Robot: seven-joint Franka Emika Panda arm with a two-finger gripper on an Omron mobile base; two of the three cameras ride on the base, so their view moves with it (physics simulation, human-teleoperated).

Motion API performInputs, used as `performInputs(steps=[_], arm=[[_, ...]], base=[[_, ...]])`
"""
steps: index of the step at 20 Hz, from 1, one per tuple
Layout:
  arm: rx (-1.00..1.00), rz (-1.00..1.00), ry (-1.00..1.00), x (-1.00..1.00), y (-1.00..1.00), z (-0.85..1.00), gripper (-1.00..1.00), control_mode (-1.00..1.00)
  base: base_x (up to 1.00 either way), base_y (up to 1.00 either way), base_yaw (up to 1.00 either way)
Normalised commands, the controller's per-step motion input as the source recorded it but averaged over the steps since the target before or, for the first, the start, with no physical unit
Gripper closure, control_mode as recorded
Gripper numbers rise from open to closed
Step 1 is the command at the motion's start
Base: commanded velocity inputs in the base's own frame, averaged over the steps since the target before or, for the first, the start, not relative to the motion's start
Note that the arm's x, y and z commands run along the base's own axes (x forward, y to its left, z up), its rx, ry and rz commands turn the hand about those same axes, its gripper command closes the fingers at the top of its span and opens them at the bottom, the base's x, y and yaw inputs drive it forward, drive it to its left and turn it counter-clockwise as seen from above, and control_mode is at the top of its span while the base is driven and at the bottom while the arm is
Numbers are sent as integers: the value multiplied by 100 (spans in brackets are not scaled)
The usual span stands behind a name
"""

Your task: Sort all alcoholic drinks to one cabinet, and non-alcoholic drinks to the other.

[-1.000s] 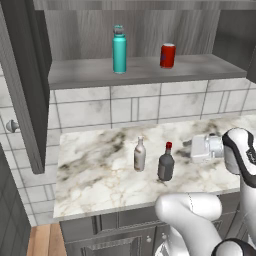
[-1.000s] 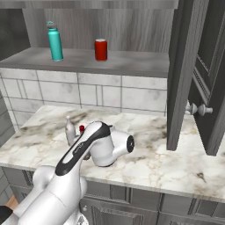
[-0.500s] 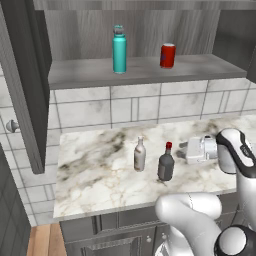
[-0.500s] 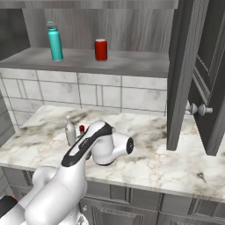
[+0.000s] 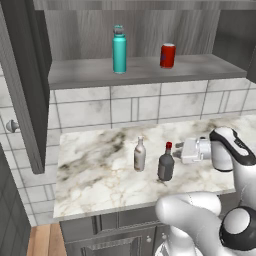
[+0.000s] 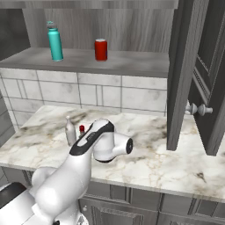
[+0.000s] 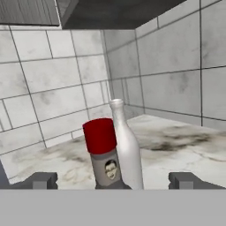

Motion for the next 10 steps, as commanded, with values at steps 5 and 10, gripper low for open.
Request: performInputs(steps=[5, 10], arm=[[1, 1, 0, 19, 2, -17, -100, -100], [1, 2, 0, 1, 8, -10, -100, -100]], base=[[0, 0, 0], [0, 0, 0]])
